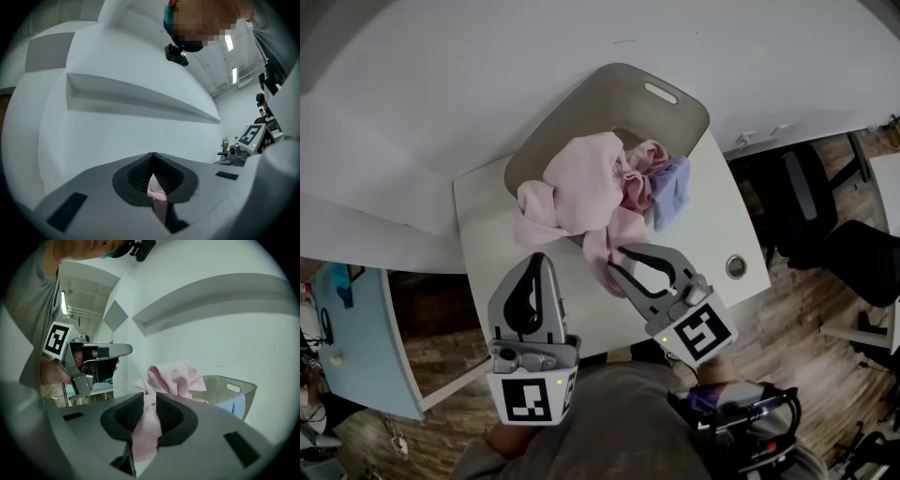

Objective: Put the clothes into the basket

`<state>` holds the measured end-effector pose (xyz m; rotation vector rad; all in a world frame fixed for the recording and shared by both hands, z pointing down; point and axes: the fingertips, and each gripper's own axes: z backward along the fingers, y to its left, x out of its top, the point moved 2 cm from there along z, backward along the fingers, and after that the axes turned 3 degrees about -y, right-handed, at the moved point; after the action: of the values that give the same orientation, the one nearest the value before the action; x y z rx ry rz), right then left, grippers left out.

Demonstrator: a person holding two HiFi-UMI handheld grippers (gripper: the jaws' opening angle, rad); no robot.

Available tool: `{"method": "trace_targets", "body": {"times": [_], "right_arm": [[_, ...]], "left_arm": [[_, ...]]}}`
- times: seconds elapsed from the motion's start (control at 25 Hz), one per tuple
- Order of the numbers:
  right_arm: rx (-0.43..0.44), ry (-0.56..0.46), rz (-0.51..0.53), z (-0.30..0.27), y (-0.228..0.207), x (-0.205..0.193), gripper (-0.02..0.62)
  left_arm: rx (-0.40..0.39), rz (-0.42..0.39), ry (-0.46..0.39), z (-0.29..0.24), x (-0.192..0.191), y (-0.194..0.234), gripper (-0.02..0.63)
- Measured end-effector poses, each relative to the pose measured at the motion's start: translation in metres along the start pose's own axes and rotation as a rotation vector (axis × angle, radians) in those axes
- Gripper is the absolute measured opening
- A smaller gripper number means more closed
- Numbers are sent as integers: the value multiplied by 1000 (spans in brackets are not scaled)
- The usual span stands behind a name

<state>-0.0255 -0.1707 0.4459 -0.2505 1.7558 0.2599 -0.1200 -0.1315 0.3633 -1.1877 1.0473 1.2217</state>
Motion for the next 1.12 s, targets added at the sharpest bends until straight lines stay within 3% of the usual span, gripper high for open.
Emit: {"method": "trace_targets", "body": {"times": [0.08,0.28,0.48,0.8,1.12], "right_arm": [[-10,14,48,-12,1,9,84],[-142,98,262,-44,-19,28,86],[-134,150,327,-77,-37,33,91],[-176,324,297,-102,-81,15,97],[-203,226,200,-81,-85,24,101]], "left_arm": [[9,2,6,0,-2,5,8],[38,-8,-37,-10,4,24,8],[94,-4,-27,-18,4,47,8],[183,-4,-27,-9,5,78,8],[165,2,-29,-5,5,73,8]]}}
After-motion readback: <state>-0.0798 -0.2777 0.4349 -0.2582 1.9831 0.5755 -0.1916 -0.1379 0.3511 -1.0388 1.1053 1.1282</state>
